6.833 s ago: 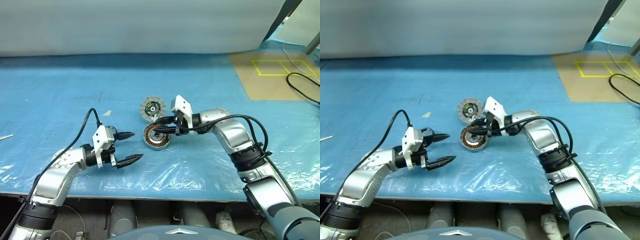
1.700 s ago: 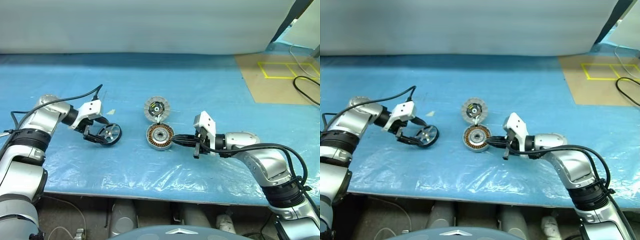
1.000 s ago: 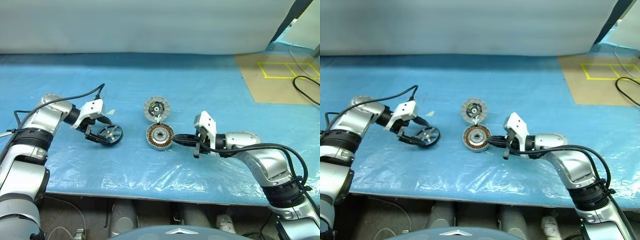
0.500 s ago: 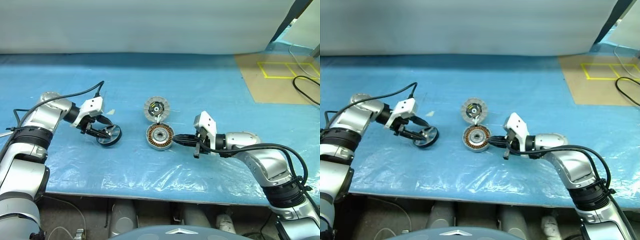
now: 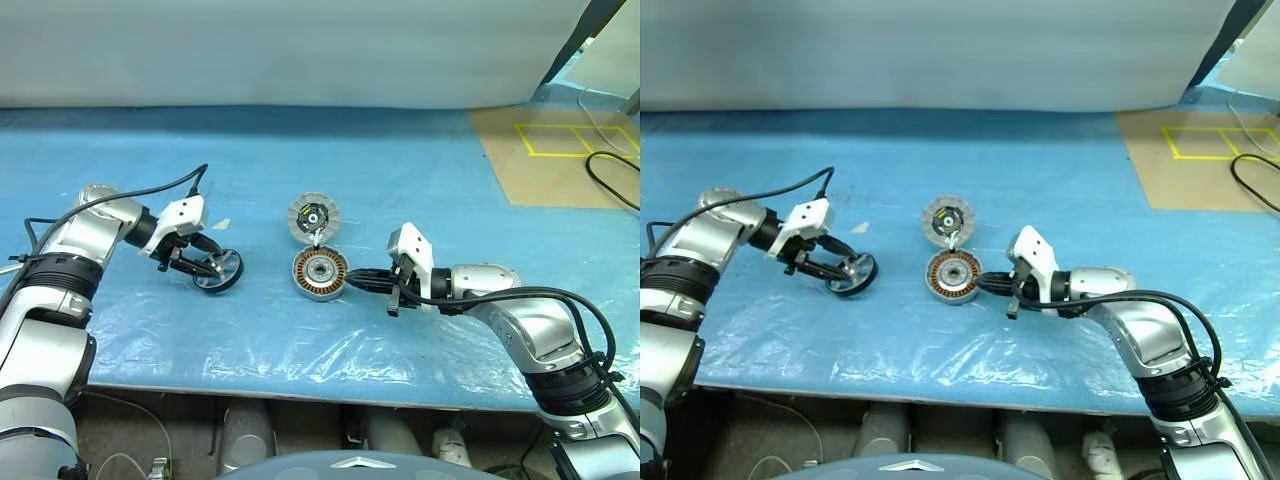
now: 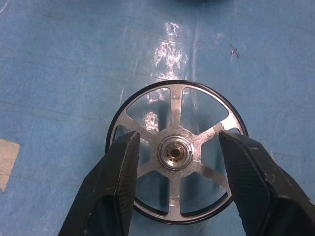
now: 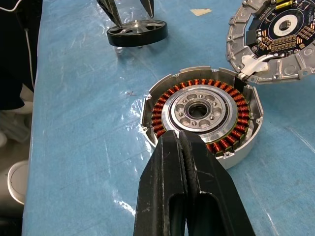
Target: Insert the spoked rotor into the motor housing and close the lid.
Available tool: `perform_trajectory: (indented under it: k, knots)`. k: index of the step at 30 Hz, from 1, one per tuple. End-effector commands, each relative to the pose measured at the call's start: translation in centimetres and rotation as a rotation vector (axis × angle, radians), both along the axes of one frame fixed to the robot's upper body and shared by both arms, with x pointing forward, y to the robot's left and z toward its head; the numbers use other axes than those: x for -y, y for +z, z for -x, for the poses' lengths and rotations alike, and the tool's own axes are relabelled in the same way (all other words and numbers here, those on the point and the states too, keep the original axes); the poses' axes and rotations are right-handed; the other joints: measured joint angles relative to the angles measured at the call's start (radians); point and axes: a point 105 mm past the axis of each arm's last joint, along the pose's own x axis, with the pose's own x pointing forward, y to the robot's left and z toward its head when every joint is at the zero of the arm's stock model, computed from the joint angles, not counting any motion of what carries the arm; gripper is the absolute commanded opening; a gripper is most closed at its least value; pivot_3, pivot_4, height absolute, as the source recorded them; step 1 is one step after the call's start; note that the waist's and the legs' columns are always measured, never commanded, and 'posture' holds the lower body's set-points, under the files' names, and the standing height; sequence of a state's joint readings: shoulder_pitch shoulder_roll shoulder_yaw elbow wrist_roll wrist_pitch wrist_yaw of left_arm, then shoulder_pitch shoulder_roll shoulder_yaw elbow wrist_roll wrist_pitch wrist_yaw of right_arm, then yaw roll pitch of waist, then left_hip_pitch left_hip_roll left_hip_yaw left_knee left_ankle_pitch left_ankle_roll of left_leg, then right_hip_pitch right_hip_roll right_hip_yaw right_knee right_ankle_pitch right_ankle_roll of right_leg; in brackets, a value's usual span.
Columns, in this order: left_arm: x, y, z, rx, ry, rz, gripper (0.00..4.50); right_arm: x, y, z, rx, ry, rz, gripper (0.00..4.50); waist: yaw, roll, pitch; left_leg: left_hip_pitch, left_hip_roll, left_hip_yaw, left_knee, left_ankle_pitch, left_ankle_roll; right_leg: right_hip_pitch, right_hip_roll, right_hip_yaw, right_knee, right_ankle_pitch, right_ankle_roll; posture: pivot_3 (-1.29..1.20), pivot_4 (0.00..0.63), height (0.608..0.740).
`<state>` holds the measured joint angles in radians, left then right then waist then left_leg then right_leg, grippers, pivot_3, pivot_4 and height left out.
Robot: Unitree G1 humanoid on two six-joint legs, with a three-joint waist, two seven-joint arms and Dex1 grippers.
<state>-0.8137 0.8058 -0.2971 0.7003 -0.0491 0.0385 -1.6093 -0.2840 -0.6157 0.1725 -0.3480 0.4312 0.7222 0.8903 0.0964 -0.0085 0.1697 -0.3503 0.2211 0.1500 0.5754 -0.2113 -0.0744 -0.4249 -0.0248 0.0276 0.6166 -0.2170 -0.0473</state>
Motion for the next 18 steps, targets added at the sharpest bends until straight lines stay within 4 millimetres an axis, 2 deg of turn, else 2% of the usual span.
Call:
perform_trajectory:
  k: [1,18]
  knots:
    - [-0.5,0.0,0.2,0.006,-0.007,-0.027,2.65,-0.2,0.3,0.1,0.017,0.009,-0.004,0.00,0.000,0.000,0.000,0.000,0.000,0.000,0.000,0.000,0.000,0.000,0.000,0.000,0.000,0.000,0.000,0.00,0.150,0.740]
    - [-0.4,-1.5,-0.1,0.001,0.005,-0.057,2.65,-0.2,0.3,0.0,0.022,-0.012,0.001,0.00,0.000,0.000,0.000,0.000,0.000,0.000,0.000,0.000,0.000,0.000,0.000,0.000,0.000,0.000,0.000,0.00,0.150,0.740]
